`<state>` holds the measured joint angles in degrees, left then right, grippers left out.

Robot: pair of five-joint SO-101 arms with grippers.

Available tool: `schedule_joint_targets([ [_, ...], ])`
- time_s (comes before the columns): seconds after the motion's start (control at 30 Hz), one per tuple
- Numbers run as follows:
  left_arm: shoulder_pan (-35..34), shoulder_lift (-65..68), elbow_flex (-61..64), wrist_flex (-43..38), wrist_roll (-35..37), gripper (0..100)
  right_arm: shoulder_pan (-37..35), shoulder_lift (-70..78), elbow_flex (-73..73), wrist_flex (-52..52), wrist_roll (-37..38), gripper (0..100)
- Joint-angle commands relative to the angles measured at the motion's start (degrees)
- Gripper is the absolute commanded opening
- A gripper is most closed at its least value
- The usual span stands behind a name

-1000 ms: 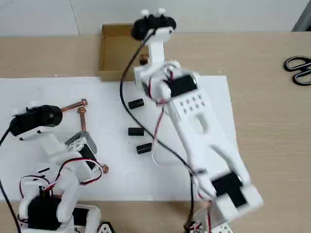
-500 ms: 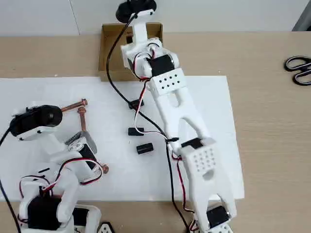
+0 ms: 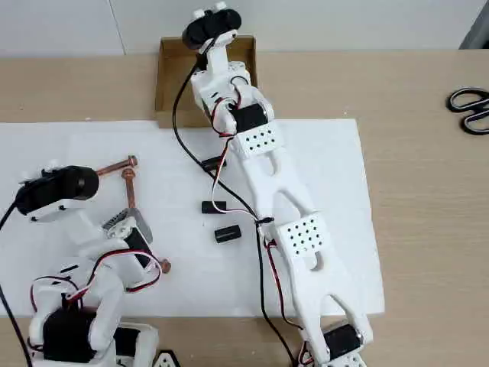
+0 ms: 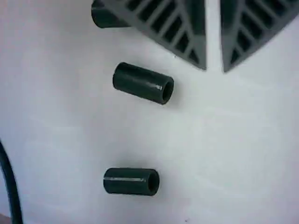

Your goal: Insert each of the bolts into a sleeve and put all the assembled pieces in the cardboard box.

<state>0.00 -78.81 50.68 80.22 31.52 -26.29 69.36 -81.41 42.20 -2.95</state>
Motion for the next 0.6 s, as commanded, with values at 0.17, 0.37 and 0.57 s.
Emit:
schedule_joint_targets([
  [0.17,-0.3,-0.2,-2.0,3.1,-0.3,1,1.6,0.1,-3.8,2.3,0.5,16.2],
  [0.37,-0.1,-0.2,-1.8,3.0,-0.3,1,2.5,-0.1,-4.1,6.8,0.5,18.6],
  [0.57,-0.1,-0.2,-1.9,2.9,-0.3,1,2.9,-0.2,-6.3,8.1,0.4,18.4],
])
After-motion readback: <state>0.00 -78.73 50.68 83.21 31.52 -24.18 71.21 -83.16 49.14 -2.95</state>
